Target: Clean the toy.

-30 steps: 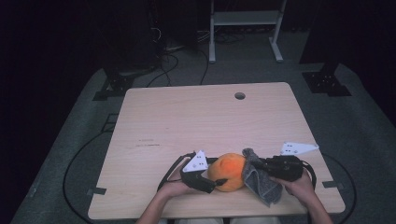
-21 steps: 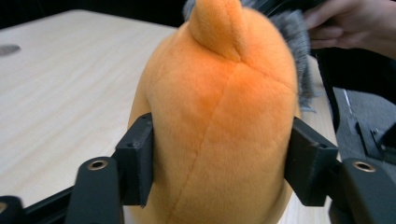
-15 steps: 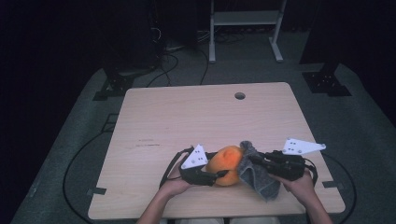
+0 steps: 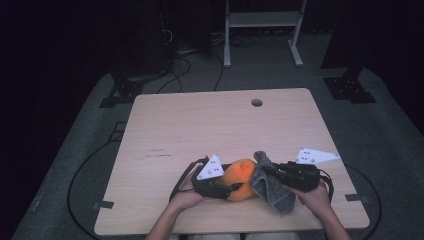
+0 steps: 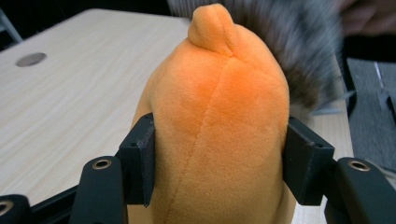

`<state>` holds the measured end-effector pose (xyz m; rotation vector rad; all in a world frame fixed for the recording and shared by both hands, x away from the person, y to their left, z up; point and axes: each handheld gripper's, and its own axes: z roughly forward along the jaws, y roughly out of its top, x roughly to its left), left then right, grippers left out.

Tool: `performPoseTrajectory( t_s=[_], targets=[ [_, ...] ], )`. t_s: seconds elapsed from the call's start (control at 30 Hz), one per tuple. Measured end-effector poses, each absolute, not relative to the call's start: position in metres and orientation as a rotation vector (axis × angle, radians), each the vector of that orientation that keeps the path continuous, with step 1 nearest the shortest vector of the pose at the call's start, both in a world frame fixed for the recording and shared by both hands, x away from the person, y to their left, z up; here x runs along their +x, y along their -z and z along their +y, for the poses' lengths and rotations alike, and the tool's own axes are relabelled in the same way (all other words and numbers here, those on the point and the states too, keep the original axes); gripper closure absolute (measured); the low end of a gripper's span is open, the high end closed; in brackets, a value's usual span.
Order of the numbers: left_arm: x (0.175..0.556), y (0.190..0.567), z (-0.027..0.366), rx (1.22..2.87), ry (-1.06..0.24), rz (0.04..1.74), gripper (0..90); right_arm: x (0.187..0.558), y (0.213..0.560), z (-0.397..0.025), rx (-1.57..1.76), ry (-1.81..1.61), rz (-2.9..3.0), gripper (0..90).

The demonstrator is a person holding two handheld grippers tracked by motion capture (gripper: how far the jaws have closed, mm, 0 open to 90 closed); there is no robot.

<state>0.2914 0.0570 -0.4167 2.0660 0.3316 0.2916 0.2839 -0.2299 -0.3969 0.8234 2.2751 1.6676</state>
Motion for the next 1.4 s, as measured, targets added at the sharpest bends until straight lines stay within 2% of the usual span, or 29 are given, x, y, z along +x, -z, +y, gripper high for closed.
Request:
performPoseTrajectory(
  t_s=[0.1, 0.13, 0.2, 0.27, 0.3, 0.4, 0.43, 0.47, 0.5, 0.57, 0.6, 0.7, 0.8, 0.93, 1.13, 1.23, 1.4],
  targets=[
    [0.288, 0.420, 0.048, 2.076, -0.307, 0.303, 34.1, 0.279, 0.393, -0.221, 0.772, -1.632, 2.286, 80.2],
    [0.288, 0.421, 0.049, 2.076, -0.300, 0.297, 30.4, 0.280, 0.396, -0.220, 0.777, -1.620, 2.295, 80.2],
    [0.291, 0.423, 0.053, 2.050, -0.253, 0.311, 19.9, 0.282, 0.402, -0.223, 0.806, -1.629, 2.304, 80.2],
    [0.298, 0.426, 0.058, 2.026, -0.155, 0.333, 13.9, 0.285, 0.406, -0.229, 0.836, -1.636, 2.310, 80.2],
    [0.300, 0.427, 0.059, 2.024, -0.151, 0.340, 13.1, 0.286, 0.408, -0.231, 0.844, -1.641, 2.312, 80.2],
    [0.301, 0.434, 0.057, 2.037, -0.180, 0.331, 16.0, 0.290, 0.413, -0.235, 0.876, -1.632, 2.311, 80.2],
    [0.301, 0.435, 0.057, 2.021, -0.215, 0.337, 24.2, 0.293, 0.419, -0.240, 0.919, -1.590, 2.316, 80.2],
    [0.301, 0.435, 0.057, 2.021, -0.215, 0.337, 28.5, 0.293, 0.419, -0.240, 0.919, -1.590, 2.316, 80.2],
    [0.300, 0.434, 0.057, 2.020, -0.237, 0.341, 28.5, 0.294, 0.420, -0.241, 0.928, -1.569, 2.316, 80.2],
    [0.297, 0.422, 0.057, 2.022, -0.286, 0.348, 36.1, 0.289, 0.409, -0.247, 0.911, -1.603, 2.275, 80.2],
    [0.297, 0.422, 0.057, 2.022, -0.286, 0.348, 36.9, 0.289, 0.409, -0.247, 0.911, -1.603, 2.275, 80.2],
    [0.292, 0.414, 0.054, 2.065, -0.347, 0.340, 37.4, 0.280, 0.389, -0.243, 0.828, -1.651, 2.236, 80.2],
    [0.286, 0.413, 0.047, 2.095, -0.348, 0.299, 37.7, 0.273, 0.378, -0.225, 0.728, -1.632, 2.257, 80.2],
    [0.289, 0.419, 0.049, 2.099, -0.313, 0.308, 37.9, 0.278, 0.392, -0.215, 0.742, -1.571, 2.319, 80.2],
    [0.291, 0.423, 0.049, 2.071, -0.311, 0.330, 34.6, 0.288, 0.408, -0.238, 0.878, -1.512, 2.314, 80.3],
    [0.291, 0.425, 0.045, 2.050, -0.315, 0.337, 34.2, 0.285, 0.403, -0.242, 0.866, -1.551, 2.288, 80.3],
    [0.284, 0.424, 0.036, 2.074, -0.324, 0.253, 31.2, 0.278, 0.390, -0.223, 0.761, -1.528, 2.308, 80.2]
  ],
)
